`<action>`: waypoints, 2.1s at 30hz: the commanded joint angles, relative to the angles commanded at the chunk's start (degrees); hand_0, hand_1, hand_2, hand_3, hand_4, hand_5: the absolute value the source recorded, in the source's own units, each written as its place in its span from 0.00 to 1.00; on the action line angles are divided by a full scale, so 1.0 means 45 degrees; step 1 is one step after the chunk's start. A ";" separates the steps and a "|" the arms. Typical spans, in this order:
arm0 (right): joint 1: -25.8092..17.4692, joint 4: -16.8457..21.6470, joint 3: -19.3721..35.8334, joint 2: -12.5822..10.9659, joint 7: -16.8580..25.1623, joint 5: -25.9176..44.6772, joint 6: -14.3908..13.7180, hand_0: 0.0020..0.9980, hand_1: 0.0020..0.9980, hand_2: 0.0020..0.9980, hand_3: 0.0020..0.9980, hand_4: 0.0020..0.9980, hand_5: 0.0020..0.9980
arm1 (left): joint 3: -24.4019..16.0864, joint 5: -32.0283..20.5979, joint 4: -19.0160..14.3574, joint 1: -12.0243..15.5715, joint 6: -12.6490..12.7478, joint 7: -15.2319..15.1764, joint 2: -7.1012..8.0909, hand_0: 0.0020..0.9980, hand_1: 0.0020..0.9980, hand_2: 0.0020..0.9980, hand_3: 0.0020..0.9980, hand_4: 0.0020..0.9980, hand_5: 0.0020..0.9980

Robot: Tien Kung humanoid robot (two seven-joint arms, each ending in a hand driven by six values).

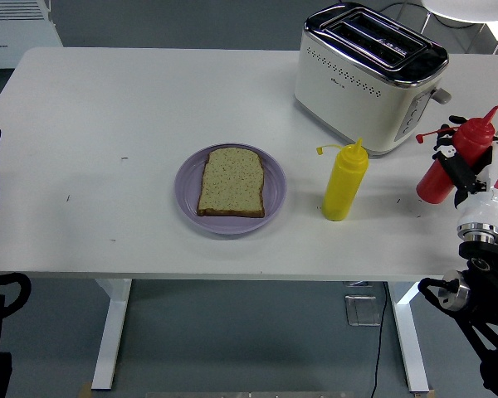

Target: Pick up the cup,pour liquid into bread,place the cup on the desk

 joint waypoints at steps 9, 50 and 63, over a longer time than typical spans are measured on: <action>0.0955 0.1434 0.0283 -0.0908 -0.1328 -0.3157 -0.0366 0.13 0.25 0.39 0.49 0.55 0.15 | 0.0014 0.0005 0.0003 0.0039 -0.0004 0.0001 -0.0005 0.81 0.74 0.73 0.72 0.49 1.00; 0.8312 0.0855 -0.7288 -0.3219 -1.0047 -1.9280 0.5637 0.20 0.31 0.42 0.50 0.49 0.12 | -0.0211 -0.0016 0.0007 -0.0015 -0.0022 -0.0026 -0.0040 0.81 0.74 0.73 0.72 0.49 1.00; 0.9085 0.1238 -0.7266 -0.3157 -1.0695 -1.9280 0.5624 0.22 0.32 0.42 0.51 0.46 0.10 | -0.0262 -0.0015 0.0009 0.0000 -0.0026 -0.0034 -0.0022 0.81 0.74 0.73 0.72 0.49 1.00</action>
